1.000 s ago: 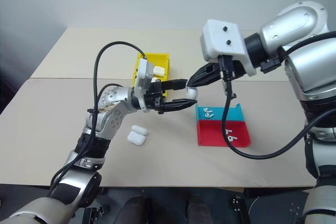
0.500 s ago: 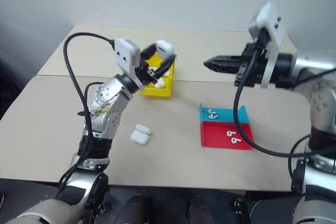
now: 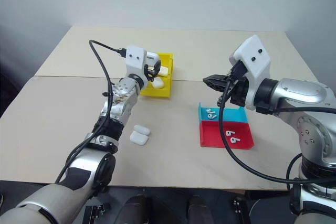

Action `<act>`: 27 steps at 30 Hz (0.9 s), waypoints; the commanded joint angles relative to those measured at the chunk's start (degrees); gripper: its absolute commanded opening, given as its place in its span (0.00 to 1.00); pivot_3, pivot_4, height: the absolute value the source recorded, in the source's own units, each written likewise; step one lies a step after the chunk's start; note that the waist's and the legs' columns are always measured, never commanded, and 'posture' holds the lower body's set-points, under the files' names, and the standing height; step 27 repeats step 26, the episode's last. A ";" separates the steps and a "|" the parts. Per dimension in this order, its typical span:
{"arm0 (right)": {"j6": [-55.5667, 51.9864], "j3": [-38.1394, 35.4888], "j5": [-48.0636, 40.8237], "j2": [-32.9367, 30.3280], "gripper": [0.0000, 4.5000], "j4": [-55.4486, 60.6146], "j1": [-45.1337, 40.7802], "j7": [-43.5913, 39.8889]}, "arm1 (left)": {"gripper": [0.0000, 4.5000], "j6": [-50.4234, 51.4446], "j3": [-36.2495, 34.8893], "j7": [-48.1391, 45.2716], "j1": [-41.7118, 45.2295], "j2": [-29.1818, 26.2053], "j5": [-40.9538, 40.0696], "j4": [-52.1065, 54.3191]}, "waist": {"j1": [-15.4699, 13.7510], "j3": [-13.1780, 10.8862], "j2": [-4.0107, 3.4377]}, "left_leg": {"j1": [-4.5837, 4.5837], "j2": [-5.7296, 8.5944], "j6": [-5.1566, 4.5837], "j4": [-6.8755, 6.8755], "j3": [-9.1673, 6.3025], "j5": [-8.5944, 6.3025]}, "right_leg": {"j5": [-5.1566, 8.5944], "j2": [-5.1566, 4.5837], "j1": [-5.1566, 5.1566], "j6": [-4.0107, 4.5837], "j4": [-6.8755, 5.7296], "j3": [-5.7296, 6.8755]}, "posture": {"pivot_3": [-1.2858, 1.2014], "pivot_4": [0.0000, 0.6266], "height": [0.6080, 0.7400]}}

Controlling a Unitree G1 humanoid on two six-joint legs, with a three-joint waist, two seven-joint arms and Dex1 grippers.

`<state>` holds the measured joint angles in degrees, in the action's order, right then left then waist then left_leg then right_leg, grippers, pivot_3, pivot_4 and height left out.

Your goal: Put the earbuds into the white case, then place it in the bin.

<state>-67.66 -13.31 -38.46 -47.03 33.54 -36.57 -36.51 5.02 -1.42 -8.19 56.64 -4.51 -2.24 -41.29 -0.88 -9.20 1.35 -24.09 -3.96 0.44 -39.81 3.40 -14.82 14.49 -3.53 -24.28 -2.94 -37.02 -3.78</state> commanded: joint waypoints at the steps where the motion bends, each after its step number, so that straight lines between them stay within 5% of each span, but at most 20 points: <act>1: -0.47 -2.15 -2.01 -0.96 0.00 2.20 0.17 0.75 | 0.91 -0.90 -0.93 -0.66 1.54 -0.16 -1.07 3.16 | 0.10 0.00 0.00 | -0.02 0.00 0.00 0.00 -0.01 0.00 | 0.00 0.00 -0.01 0.00 -0.02 0.00 | 0.52 0.24 1.00; 3: -0.28 -2.31 -2.45 -1.10 0.00 2.18 0.94 0.98 | 0.99 0.53 -1.85 -1.58 1.00 -0.89 -2.25 5.80 | 0.14 0.00 0.00 | -0.02 0.00 0.00 0.00 -0.01 0.00 | 0.00 0.00 -0.01 0.00 0.00 0.01 | 0.52 0.24 1.00; 9: 5.48 -1.85 -0.52 -0.92 0.00 -0.01 5.64 0.19 | 0.99 13.34 -4.73 -14.27 -6.36 -7.42 -12.55 23.53 | 0.72 0.01 -0.02 | 0.00 -0.01 0.01 0.00 -0.01 0.00 | 0.00 0.00 -0.01 -0.01 -0.08 0.00 | 0.52 0.24 1.00; 17: 21.25 -2.89 3.59 -0.40 0.00 -1.07 17.82 -5.21 | 0.99 25.43 -7.38 -45.71 -27.18 -32.02 -30.68 53.42 | 1.57 0.01 -0.01 | 0.02 -0.06 0.11 -0.03 0.00 0.06 | 0.00 0.00 -0.01 -0.01 -0.06 0.00 | 0.52 0.24 1.00; 21: 22.73 -6.42 0.05 -1.47 0.00 0.46 22.00 -9.43 | 0.99 29.53 -11.90 -52.58 -33.08 -40.96 -37.61 59.11 | 1.21 0.00 0.00 | 0.25 -0.07 0.11 0.00 0.01 0.06 | 0.03 0.00 0.14 0.00 0.02 0.00 | 0.52 0.24 1.00; 27: 24.51 -9.00 -1.38 -3.99 0.00 2.36 26.95 -13.78 | 0.99 31.78 -15.20 -56.38 -36.55 -46.37 -41.95 61.65 | 0.95 0.00 0.00 | 0.43 -0.07 0.11 -0.02 0.01 0.06 | 0.01 0.01 0.25 0.01 -0.10 -0.01 | 0.52 0.24 1.00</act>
